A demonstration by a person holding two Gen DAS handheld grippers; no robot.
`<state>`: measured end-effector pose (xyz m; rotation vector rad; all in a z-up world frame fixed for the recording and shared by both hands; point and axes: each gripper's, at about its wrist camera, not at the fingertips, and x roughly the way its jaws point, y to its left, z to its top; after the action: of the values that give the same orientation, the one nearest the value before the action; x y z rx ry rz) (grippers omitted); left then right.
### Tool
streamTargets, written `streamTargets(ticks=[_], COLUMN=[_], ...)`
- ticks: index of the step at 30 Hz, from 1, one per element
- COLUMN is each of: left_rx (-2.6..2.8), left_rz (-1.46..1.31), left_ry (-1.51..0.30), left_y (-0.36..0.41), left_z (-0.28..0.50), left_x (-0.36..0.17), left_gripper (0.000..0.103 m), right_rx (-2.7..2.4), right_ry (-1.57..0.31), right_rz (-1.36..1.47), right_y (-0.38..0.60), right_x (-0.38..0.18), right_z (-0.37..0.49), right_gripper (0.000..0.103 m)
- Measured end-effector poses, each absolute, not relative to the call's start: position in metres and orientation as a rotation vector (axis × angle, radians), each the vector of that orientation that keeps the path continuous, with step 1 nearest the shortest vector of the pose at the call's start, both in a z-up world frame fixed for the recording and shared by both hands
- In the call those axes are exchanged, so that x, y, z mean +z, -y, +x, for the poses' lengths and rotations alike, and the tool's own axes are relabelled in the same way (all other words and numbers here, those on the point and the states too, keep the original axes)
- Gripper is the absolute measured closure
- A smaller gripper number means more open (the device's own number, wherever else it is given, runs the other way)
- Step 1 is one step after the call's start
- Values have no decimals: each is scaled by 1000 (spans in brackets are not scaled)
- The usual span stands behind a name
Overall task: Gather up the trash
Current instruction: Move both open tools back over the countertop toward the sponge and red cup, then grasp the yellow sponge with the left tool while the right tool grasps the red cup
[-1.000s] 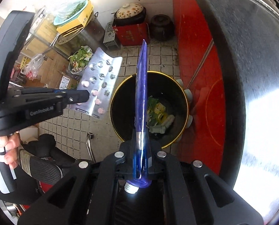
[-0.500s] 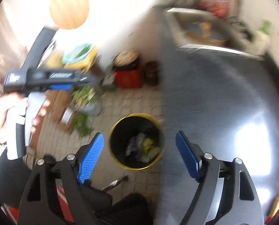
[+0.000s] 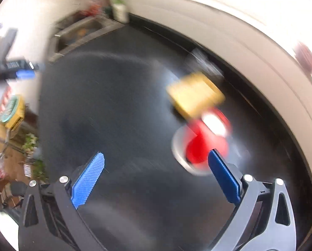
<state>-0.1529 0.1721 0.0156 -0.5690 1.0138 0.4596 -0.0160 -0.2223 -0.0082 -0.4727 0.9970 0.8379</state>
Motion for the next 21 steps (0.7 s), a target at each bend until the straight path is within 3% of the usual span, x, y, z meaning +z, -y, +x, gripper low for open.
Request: streamTargets(ticks=[11, 16, 21], left_rx=[198, 176, 164], left_rz=[-429, -351, -319], left_ry=[-1201, -1271, -1304], left_y=[-72, -46, -24], left_z=[-25, 11, 44], left_x=[-9, -26, -40], left_gripper=[7, 7, 7], right_rx=[419, 369, 350], right_ry=[-1237, -1283, -1202], right_rz=[-216, -189, -208], right_y=[385, 400, 386], right_x=[-88, -114, -123], right_z=[10, 1, 2], right_gripper=[7, 5, 5])
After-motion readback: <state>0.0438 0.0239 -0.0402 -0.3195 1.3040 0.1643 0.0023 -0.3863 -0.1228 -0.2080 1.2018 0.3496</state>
